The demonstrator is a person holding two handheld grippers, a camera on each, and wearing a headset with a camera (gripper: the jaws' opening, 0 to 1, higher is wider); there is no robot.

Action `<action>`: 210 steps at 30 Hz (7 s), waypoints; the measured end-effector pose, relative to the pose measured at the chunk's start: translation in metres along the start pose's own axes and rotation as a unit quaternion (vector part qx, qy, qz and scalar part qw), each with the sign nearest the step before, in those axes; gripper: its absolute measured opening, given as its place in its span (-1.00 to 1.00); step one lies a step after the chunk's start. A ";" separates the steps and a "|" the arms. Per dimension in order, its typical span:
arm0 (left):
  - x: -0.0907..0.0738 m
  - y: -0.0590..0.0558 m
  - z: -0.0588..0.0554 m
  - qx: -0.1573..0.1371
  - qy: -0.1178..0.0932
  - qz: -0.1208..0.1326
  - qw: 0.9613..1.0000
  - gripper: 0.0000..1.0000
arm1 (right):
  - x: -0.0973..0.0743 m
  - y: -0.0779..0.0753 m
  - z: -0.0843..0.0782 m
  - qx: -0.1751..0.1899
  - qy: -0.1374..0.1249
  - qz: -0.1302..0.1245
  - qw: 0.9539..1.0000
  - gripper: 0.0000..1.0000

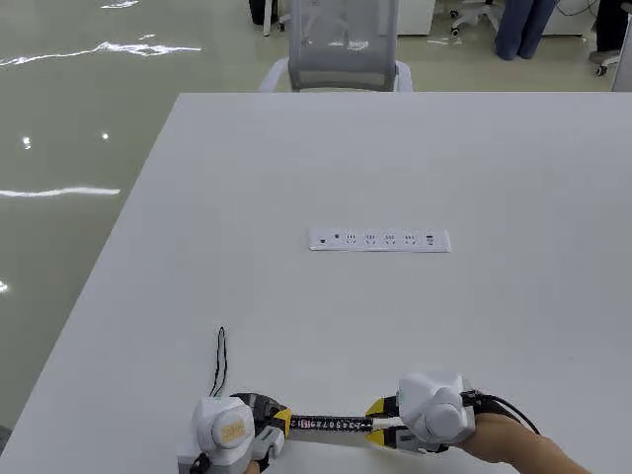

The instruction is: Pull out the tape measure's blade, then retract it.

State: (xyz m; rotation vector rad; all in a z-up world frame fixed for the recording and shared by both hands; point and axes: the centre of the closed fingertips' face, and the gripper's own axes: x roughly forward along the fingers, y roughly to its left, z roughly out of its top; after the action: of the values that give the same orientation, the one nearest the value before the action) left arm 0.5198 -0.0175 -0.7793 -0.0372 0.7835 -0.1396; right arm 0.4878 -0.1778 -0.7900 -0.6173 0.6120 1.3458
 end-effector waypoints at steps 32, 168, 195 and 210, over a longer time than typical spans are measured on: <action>0.000 0.001 0.000 -0.005 0.001 -0.004 1.000 0.20 | 0.015 0.001 0.015 -0.003 -0.005 0.005 1.000 -0.73; 0.000 0.004 0.001 -0.023 0.012 -0.018 0.999 0.21 | 0.089 0.001 0.076 -0.014 -0.034 0.019 0.999 -0.73; 0.003 0.000 -0.006 -0.016 0.022 -0.010 1.000 0.23 | 0.097 0.003 0.069 -0.014 -0.028 0.008 0.999 -0.72; 0.005 0.000 -0.007 -0.034 0.031 -0.018 0.999 0.26 | 0.098 0.002 0.069 -0.020 -0.024 0.000 1.000 -0.70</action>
State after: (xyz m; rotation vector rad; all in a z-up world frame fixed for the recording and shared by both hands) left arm 0.5185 -0.0178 -0.7878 -0.1126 0.8504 -0.1493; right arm 0.5010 -0.0606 -0.8118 -0.6158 0.5479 1.3714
